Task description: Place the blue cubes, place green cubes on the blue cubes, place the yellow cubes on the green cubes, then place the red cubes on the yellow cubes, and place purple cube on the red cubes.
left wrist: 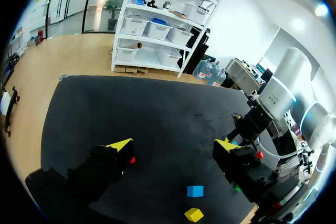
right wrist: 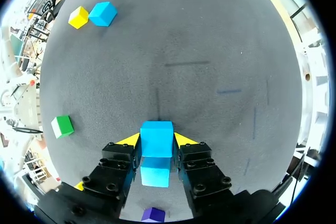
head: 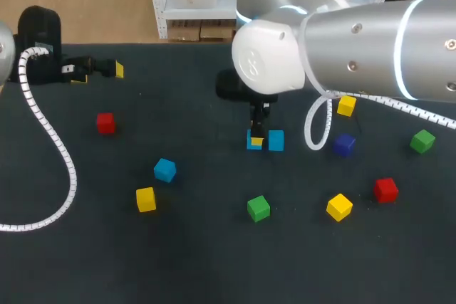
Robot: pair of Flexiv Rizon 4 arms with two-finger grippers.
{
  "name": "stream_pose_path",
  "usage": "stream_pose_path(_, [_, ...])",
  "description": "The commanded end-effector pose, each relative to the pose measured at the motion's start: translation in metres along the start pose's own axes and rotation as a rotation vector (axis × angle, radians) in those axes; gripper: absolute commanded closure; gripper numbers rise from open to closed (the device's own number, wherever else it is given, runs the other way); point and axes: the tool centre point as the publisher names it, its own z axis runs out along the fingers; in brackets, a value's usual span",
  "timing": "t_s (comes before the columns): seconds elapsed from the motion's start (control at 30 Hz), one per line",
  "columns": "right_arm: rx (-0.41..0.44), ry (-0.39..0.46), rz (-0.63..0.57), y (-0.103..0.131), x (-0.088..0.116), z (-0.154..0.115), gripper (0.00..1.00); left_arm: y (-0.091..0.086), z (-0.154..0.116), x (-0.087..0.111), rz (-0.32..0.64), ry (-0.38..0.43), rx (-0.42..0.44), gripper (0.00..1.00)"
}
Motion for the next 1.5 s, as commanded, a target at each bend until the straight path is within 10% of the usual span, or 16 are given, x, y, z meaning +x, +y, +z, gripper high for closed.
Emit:
stream_pose_path(0.03, [-0.004,-0.001,0.002,-0.0027,0.002,0.001,1.0,0.0019,-0.0003,0.0011,0.002,-0.005,0.01,0.0])
stream_pose_path(1.3, [-0.006,-0.008,-0.002,-0.0028,0.0086,0.0022,0.97,0.0019,-0.0003,0.0011,0.002,-0.005,0.01,0.0])
stream_pose_path(1.37, [-0.006,-0.009,-0.008,-0.0029,0.0085,0.0022,0.87,0.0019,-0.0003,0.0011,0.002,-0.005,0.01,0.0])
stream_pose_path(1.5, [-0.007,-0.007,-0.017,-0.0018,0.0068,0.0022,0.14,0.0019,-0.0003,0.0011,0.002,-0.005,0.01,0.0])
